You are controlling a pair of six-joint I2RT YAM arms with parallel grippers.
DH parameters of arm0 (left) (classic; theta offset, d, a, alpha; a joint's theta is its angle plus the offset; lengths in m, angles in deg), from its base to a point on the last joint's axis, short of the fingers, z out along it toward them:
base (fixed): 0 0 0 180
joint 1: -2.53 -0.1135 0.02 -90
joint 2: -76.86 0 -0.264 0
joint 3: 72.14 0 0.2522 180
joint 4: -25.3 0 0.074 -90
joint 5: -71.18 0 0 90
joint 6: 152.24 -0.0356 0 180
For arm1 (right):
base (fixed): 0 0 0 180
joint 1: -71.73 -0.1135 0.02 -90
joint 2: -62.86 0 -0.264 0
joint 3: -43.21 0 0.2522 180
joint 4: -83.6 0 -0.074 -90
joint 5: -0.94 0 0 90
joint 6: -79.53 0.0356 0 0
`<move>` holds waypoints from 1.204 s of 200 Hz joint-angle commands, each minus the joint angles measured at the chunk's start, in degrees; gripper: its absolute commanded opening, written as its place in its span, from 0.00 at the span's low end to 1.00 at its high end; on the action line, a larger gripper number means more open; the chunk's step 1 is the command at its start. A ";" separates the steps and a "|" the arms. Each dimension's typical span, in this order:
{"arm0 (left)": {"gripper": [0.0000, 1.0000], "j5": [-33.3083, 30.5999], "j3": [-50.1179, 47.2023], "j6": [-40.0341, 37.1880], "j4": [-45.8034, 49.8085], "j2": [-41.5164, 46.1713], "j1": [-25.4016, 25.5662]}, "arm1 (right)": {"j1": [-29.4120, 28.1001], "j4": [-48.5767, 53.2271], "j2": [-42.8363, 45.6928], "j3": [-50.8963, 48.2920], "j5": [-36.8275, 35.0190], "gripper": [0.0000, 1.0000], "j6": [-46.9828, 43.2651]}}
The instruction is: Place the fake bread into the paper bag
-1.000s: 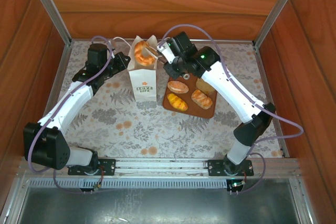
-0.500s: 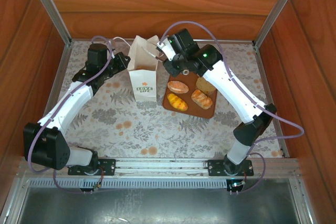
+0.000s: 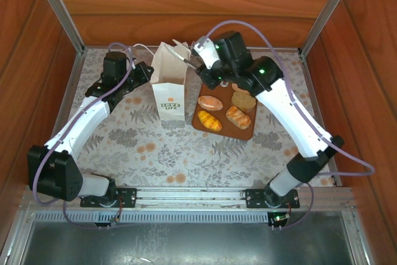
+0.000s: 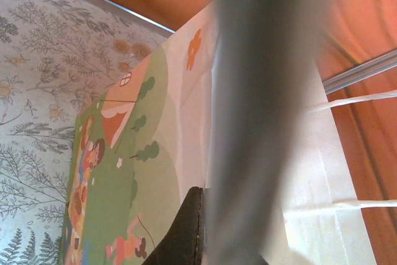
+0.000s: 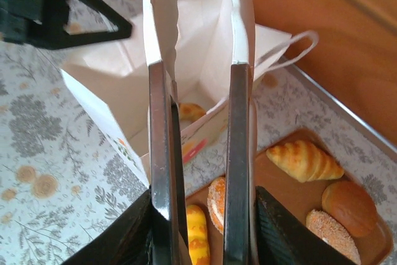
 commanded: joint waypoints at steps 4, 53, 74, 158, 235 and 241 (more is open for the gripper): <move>0.00 -0.83 1.41 -1.14 1.40 1.02 0.23 | 1.25 -4.52 5.34 -2.79 2.87 0.40 1.05; 0.00 -1.73 1.37 -1.50 1.88 1.31 0.23 | 4.11 -4.65 15.74 -10.14 1.75 0.40 3.24; 0.00 -1.97 1.45 -1.71 2.04 1.47 0.14 | 7.21 -4.06 20.88 -15.39 1.82 0.38 4.71; 0.10 -2.76 2.52 -3.34 3.47 1.31 -0.04 | 16.28 -1.36 29.29 -36.27 0.03 0.39 -3.13; 0.53 -2.49 4.82 -4.96 4.43 2.27 -0.45 | 16.28 -7.15 27.13 -49.18 -2.75 0.43 -16.42; 0.56 -2.57 4.81 -5.16 4.40 2.53 -0.47 | 16.28 -7.18 26.52 -49.50 -3.28 0.43 -17.24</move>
